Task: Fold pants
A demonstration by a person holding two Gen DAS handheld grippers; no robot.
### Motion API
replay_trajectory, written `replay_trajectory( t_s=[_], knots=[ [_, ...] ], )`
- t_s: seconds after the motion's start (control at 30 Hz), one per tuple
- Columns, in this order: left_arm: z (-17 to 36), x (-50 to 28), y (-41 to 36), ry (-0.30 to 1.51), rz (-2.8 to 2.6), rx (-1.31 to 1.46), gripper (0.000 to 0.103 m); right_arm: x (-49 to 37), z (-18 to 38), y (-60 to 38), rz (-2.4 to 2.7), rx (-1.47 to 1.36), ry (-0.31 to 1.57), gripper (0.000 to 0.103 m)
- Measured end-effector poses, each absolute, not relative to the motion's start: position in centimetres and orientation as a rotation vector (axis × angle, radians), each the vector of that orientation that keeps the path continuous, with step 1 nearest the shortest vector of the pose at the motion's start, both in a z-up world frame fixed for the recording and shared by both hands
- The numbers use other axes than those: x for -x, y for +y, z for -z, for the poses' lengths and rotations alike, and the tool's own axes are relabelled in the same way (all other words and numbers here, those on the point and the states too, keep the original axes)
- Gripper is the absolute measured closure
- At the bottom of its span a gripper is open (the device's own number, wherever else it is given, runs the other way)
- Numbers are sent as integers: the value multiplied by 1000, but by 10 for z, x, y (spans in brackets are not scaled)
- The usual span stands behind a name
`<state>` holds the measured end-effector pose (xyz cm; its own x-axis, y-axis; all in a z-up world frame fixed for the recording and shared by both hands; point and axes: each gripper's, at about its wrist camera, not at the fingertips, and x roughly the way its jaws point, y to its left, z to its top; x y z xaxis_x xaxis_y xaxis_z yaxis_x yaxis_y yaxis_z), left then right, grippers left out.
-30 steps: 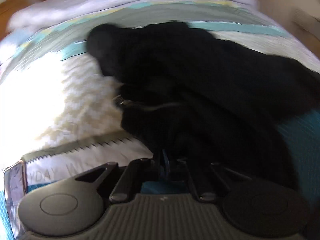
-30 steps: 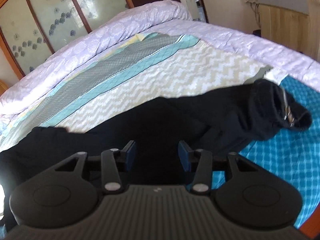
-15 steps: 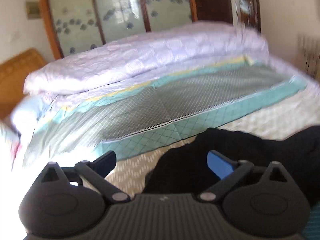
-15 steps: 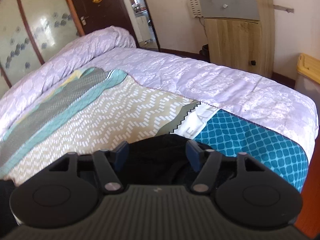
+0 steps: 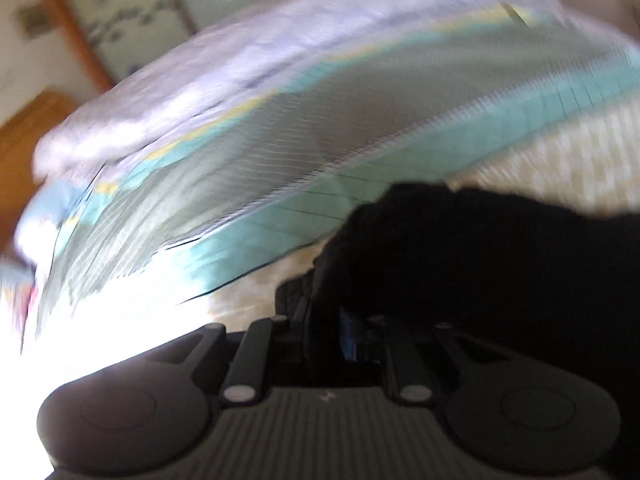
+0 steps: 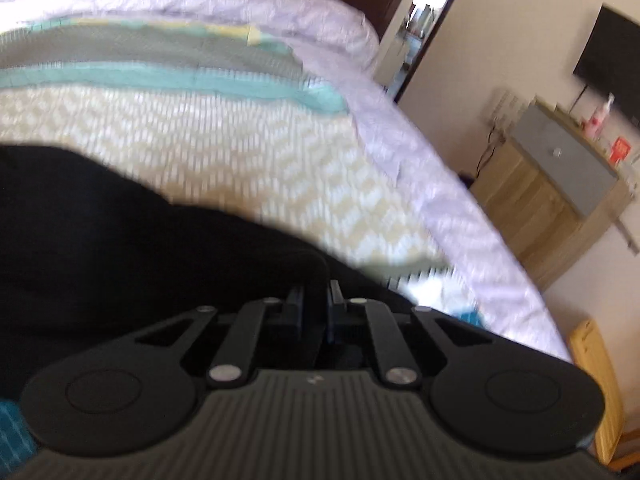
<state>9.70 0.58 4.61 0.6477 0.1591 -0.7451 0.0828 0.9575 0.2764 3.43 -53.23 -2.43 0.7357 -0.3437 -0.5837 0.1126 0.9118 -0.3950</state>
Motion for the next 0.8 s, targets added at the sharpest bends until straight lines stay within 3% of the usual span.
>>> replay_trajectory(
  t_s=[0.23,0.3,0.33,0.37,0.4,0.5,0.67,0.7,0.77,0.8],
  knots=[
    [-127,-65,89,646,-274,-46,89,-126,-40,-499,158,246,507,90],
    [-129,-77,95,622,-379,-40,77,-169,-54,-474,216,279,439,88],
    [-123,-86,95,664,-403,-72,67,-189,-58,-463,243,281,429,69],
    [-116,-92,96,711,-415,-93,50,-207,-60,-454,237,256,468,47],
    [-108,-96,96,754,-418,-97,52,-216,-60,-447,215,212,506,36],
    [-98,-67,101,763,-355,-74,48,-186,-59,-428,72,98,489,38],
    [-98,19,118,804,-260,-30,30,-75,-43,-420,-345,-98,579,36],
    [-93,38,120,819,-241,-2,25,-51,-38,-418,-428,-138,608,34],
    [-86,70,123,840,-223,34,24,-8,-27,-405,-584,-213,688,18],
    [-84,84,123,844,-227,49,24,10,-21,-394,-654,-238,736,17]
  ],
)
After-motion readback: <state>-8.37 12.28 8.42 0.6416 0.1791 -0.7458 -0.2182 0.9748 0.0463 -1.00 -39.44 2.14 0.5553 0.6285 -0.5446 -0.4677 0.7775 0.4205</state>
